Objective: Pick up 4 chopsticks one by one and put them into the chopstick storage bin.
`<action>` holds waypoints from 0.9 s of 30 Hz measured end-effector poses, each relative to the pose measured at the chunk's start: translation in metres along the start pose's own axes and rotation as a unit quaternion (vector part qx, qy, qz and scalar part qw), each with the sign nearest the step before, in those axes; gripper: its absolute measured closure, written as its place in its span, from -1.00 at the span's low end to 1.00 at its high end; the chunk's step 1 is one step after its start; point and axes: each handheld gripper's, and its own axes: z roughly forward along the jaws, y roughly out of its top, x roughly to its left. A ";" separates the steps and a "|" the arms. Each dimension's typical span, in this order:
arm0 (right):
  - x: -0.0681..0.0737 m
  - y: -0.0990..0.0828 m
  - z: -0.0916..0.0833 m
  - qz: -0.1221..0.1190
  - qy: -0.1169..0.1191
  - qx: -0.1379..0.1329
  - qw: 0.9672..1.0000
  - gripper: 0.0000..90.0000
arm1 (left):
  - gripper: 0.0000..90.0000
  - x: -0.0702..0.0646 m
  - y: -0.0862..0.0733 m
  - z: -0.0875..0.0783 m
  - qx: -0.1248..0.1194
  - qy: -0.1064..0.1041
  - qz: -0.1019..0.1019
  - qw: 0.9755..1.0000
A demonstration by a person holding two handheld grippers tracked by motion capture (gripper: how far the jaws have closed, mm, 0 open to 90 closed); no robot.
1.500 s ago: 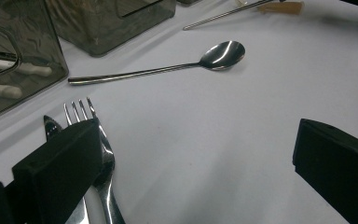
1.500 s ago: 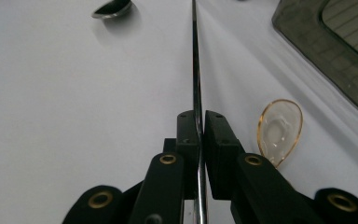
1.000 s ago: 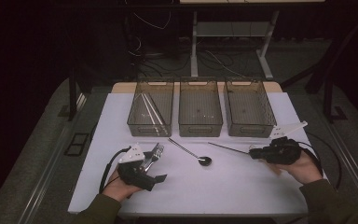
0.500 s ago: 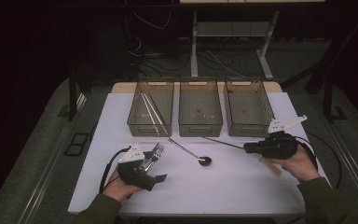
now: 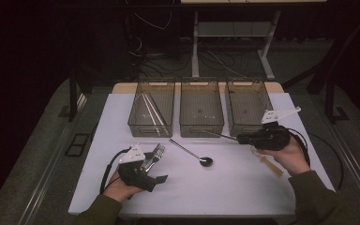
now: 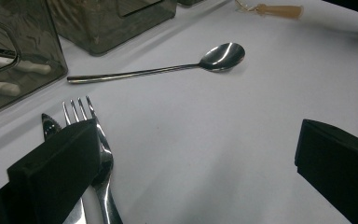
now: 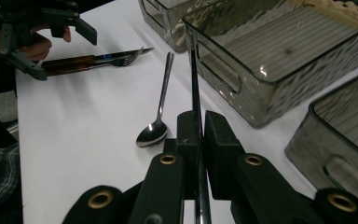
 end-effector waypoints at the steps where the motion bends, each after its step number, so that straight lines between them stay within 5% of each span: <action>1: 0.001 0.002 0.002 0.001 -0.002 0.000 1.000 0.89 | -1.00 0.000 0.000 0.000 0.000 0.000 0.000 1.000; 27: 0.002 0.077 0.056 -0.001 -0.027 -0.028 0.999 0.89 | -1.00 0.000 -0.001 0.000 0.008 0.010 0.011 1.000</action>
